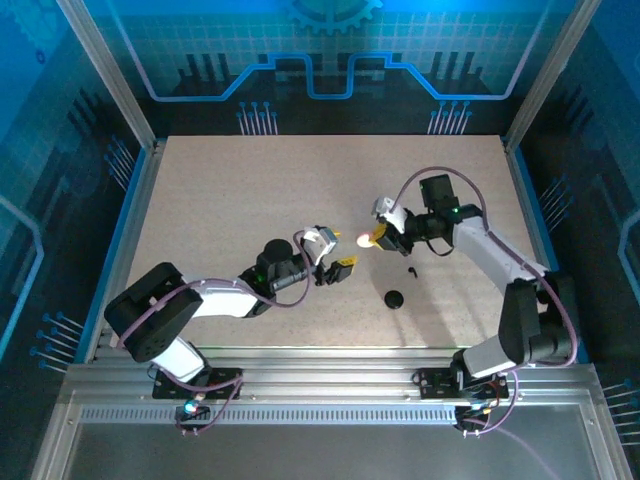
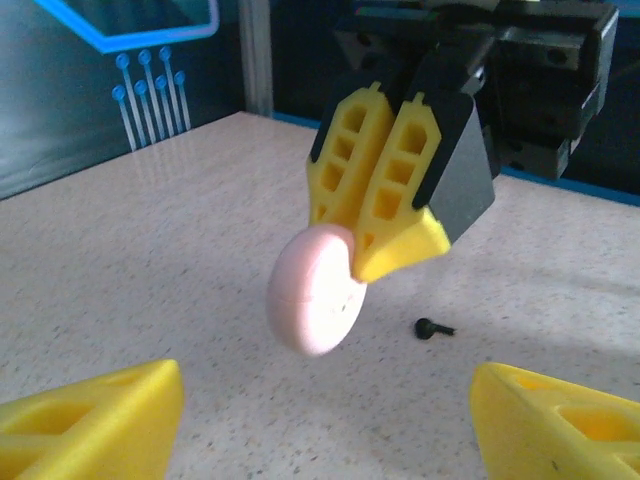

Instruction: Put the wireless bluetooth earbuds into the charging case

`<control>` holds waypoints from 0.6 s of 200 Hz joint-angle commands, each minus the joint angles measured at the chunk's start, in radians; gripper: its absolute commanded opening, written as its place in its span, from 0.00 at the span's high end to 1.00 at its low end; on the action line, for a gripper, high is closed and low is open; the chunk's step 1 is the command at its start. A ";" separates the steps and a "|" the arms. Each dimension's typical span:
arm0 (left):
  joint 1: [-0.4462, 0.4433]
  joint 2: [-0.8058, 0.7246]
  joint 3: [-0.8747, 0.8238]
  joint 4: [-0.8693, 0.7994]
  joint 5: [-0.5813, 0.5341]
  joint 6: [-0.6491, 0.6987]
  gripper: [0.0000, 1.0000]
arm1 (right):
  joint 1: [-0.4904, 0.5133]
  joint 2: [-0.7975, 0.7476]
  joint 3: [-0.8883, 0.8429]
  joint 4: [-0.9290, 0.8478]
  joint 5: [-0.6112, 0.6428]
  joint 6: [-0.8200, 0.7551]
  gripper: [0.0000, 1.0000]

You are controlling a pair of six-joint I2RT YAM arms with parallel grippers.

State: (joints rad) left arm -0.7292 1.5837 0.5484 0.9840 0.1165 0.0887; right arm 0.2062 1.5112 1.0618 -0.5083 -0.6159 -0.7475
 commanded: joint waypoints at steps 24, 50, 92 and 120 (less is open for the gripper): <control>0.007 0.062 0.090 -0.085 -0.149 -0.051 0.23 | -0.071 0.159 0.149 -0.143 0.068 0.036 0.93; 0.005 0.090 0.145 -0.139 -0.173 -0.067 0.23 | -0.109 0.222 0.197 -0.187 0.076 0.055 0.92; 0.006 0.100 0.204 -0.232 -0.186 -0.077 0.23 | -0.161 0.287 0.246 -0.238 0.099 0.096 0.93; 0.006 0.094 0.206 -0.255 -0.215 -0.078 0.24 | -0.178 0.330 0.275 -0.257 0.106 0.116 0.93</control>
State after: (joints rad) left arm -0.7292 1.6749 0.7322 0.7803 -0.0570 0.0242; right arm 0.0475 1.7988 1.2926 -0.7052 -0.5140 -0.6678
